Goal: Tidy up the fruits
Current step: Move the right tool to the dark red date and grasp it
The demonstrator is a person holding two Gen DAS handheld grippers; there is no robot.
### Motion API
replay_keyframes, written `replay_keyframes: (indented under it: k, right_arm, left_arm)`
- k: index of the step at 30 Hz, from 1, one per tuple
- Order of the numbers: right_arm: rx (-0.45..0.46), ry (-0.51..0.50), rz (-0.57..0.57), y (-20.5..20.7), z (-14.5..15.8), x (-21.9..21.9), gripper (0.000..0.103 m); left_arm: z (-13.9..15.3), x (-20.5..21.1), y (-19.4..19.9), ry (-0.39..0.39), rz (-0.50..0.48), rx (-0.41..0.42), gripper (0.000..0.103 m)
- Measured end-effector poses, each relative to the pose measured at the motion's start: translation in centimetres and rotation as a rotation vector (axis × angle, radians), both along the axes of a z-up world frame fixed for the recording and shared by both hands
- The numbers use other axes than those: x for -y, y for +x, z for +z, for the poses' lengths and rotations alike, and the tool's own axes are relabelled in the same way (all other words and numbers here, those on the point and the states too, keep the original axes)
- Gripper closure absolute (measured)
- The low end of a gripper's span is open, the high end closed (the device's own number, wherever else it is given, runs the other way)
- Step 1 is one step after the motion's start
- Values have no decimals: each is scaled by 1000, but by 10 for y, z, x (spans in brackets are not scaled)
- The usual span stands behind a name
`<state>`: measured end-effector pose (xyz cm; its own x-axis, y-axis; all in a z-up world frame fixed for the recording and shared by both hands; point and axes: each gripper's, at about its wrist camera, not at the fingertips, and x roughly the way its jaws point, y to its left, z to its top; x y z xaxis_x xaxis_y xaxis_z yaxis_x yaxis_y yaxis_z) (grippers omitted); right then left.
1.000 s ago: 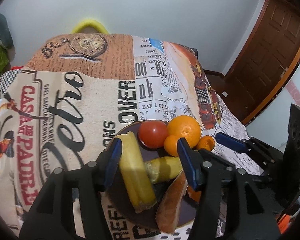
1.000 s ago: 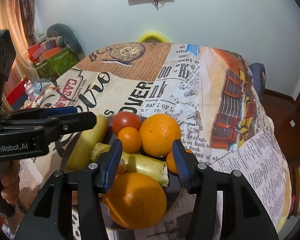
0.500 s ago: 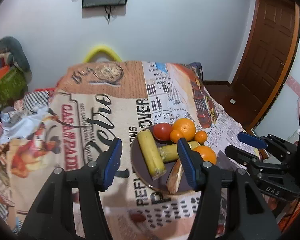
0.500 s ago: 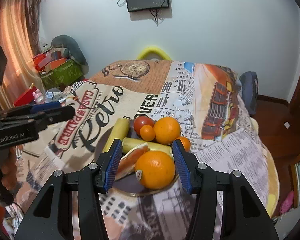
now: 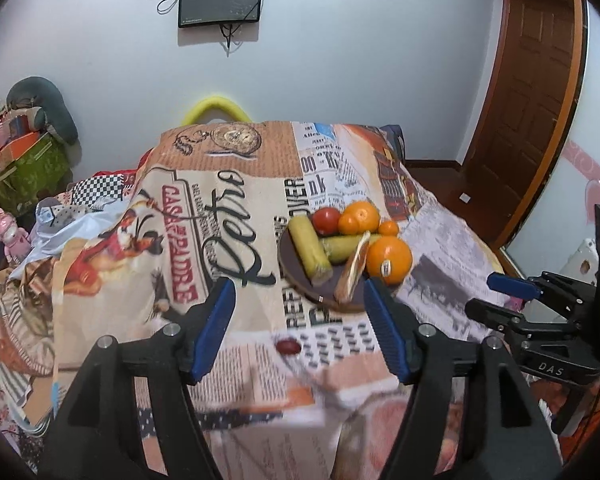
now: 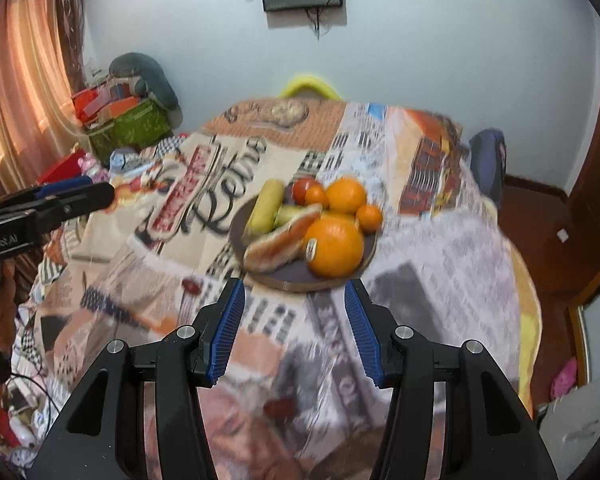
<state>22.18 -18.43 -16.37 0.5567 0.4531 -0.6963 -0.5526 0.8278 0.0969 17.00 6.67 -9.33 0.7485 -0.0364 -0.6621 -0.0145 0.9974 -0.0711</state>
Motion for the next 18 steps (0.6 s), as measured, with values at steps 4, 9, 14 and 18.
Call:
replay_keyframes:
  k: [4, 9, 14, 18]
  right_arm:
    - [-56, -62, 1, -9, -29, -4, 54]
    - [-144, -100, 8, -15, -68, -3, 54]
    - [-197, -121, 19, -18, -94, -4, 54]
    - [-223, -106, 20, -15, -103, -3, 65]
  left_arm:
    - [-20, 1, -14, -16, -9, -37, 33]
    - [-47, 4, -20, -18, -20, -106, 33]
    - [-74, -1, -21, -28, -17, -176, 32]
    - [-92, -8, -18, -23, -6, -222, 32]
